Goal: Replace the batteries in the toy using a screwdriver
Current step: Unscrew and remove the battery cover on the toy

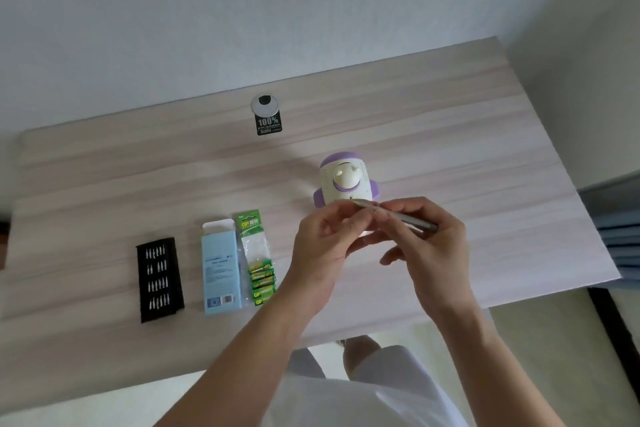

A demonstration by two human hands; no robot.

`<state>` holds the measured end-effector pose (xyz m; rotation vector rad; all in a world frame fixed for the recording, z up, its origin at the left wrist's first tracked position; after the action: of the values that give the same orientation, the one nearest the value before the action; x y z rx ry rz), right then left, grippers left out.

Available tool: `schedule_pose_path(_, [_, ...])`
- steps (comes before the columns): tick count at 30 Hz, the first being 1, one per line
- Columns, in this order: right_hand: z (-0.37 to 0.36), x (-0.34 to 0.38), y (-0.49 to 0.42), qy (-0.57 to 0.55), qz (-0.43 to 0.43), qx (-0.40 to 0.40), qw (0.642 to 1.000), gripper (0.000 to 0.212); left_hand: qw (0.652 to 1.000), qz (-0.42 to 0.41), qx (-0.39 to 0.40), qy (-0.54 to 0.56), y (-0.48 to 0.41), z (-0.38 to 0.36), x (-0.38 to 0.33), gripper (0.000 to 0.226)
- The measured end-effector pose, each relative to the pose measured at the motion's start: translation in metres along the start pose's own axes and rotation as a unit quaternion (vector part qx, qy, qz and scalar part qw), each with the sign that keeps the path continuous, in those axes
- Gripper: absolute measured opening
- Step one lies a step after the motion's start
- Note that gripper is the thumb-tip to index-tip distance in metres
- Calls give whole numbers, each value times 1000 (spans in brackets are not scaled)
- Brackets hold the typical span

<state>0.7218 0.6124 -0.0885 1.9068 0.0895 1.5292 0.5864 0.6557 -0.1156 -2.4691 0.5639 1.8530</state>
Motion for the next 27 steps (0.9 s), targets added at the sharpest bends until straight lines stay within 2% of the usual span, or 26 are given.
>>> schedule_pose_path(3, [10, 6, -19, 11, 10, -13, 1000, 7, 993, -65, -27, -99, -15, 22, -8, 10])
schedule_pose_path(6, [20, 8, -35, 28, 27, -44, 998, 7, 957, -148, -32, -246, -32, 51, -15, 22])
schedule_pose_path(10, [22, -2, -52, 89, 42, -75, 992, 9, 899, -209, 69, -378, -61, 53, -3, 57])
schedule_pose_path(12, [21, -12, -57, 111, 40, -84, 989, 8, 888, -223, 122, -383, -72, 48, 8, 70])
schedule_pose_path(15, [20, -24, -60, 119, 46, -95, 987, 11, 879, -243, 163, -377, -80, 39, 21, 77])
schedule_pose_path(21, [23, -46, -59, 56, 39, -118, 991, 10, 857, -288, 174, -391, -81, 36, 32, 70])
schedule_pose_path(27, [19, -50, -59, 75, 60, -143, 985, 10, 868, -276, 185, -368, -83, 38, 41, 70])
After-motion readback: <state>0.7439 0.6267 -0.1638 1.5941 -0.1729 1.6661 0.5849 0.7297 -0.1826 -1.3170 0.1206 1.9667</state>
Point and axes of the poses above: each hand's wrist, its own y-axis away from the middle knuckle, its own z-axis out of the back of the hand, x = y × z, the point moved 9 cm from there along -y, towards the middle knuckle, and after that the axes turned 14 degrees about -z, right-handed, at the moved point
